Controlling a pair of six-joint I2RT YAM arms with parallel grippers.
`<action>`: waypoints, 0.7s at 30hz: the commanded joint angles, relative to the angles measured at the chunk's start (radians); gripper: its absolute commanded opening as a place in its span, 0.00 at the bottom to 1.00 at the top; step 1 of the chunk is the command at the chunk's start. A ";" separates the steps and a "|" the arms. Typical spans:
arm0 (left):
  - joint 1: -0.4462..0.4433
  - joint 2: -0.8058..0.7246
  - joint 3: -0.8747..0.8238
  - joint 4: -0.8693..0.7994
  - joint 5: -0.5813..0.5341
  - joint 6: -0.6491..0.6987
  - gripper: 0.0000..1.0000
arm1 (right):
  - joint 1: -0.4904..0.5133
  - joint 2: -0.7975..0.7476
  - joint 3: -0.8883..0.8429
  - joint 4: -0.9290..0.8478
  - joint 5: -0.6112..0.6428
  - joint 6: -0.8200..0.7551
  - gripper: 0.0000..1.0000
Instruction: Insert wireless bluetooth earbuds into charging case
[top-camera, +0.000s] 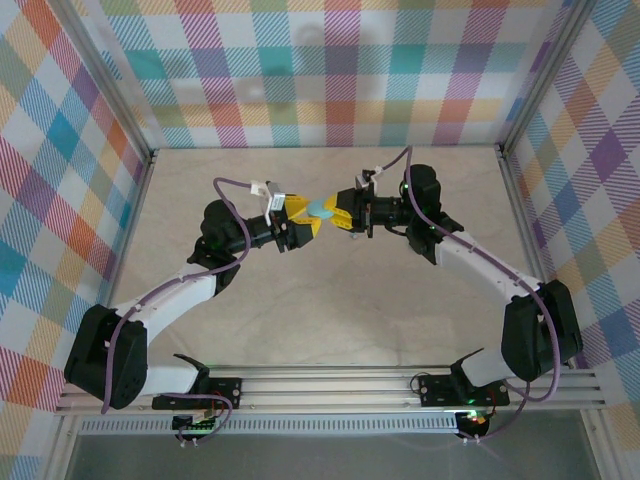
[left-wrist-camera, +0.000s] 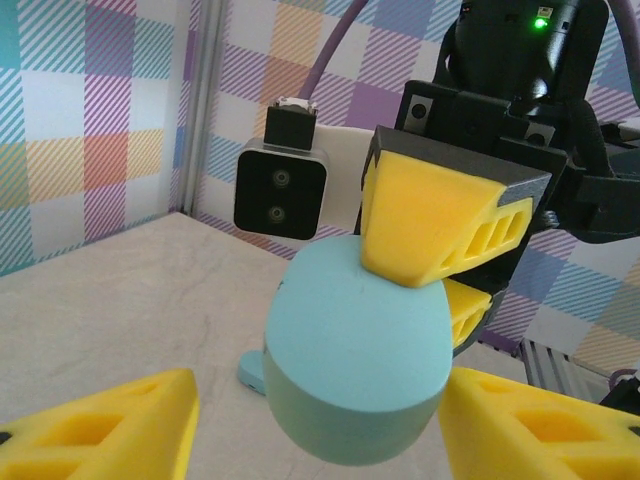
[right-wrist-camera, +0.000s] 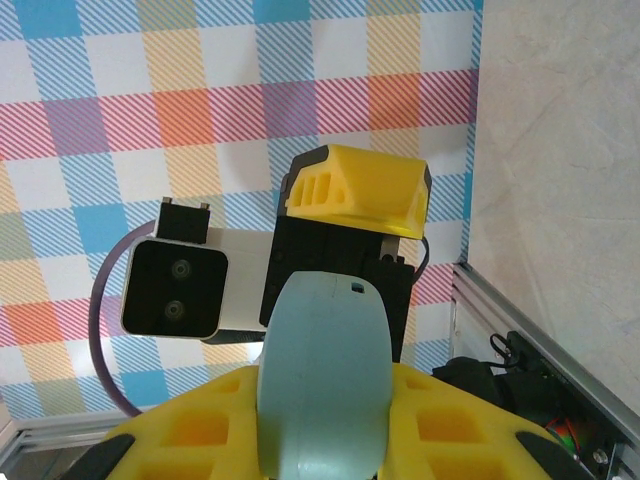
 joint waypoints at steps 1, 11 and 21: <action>-0.004 -0.004 0.016 0.015 0.015 -0.002 0.63 | -0.004 -0.029 0.003 0.026 -0.017 -0.001 0.15; -0.004 -0.004 0.021 0.012 0.033 0.006 0.48 | -0.003 -0.034 0.000 0.024 -0.015 -0.004 0.15; -0.005 -0.010 0.023 0.020 0.019 -0.003 0.59 | -0.003 -0.036 -0.010 0.020 -0.019 -0.004 0.15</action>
